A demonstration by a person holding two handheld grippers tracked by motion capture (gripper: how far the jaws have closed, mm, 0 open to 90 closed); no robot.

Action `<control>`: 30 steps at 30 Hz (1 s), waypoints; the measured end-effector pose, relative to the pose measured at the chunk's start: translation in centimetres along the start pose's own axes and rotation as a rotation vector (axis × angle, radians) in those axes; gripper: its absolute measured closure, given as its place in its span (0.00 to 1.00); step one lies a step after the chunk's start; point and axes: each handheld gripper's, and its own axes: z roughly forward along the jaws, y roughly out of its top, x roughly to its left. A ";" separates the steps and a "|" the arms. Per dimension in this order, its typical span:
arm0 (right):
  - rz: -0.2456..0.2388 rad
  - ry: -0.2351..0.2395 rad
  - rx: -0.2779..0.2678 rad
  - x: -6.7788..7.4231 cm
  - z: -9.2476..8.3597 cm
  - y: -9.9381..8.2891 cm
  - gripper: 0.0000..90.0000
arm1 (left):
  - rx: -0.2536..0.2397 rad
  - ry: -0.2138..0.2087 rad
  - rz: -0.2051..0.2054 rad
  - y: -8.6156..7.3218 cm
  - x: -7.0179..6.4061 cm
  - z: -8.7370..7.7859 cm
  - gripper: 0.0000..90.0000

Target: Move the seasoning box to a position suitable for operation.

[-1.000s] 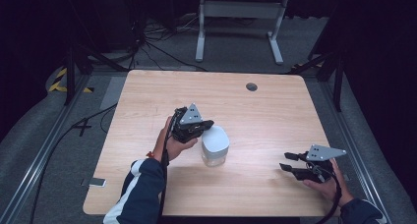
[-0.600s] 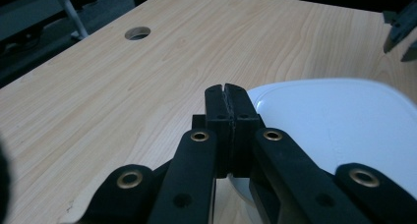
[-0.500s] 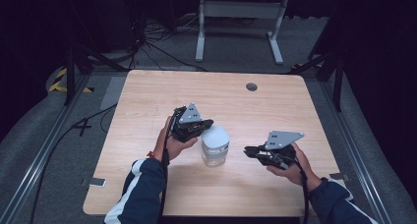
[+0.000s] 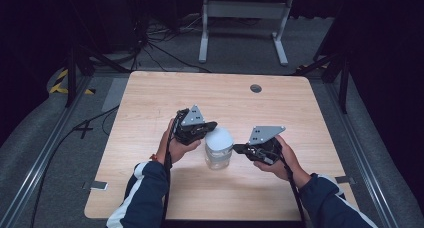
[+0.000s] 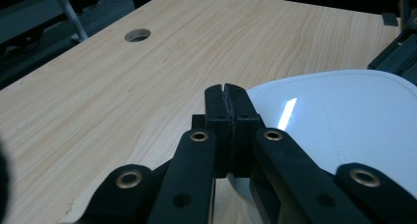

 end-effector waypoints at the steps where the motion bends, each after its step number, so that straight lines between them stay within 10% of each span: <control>1: 0.008 0.004 -0.004 -0.1 0.0 0.0 0.98 | -0.001 0.000 0.000 0.0 0.0 0.0 1.00; 15: -0.010 -0.011 -0.042 -0.3 -0.3 1.8 0.99 | 0.016 0.061 -0.036 -0.8 0.8 -1.4 0.93; 30: -0.036 -0.037 -0.057 -0.8 0.3 3.3 0.99 | 0.150 0.141 -0.045 -6.9 0.5 -8.1 0.87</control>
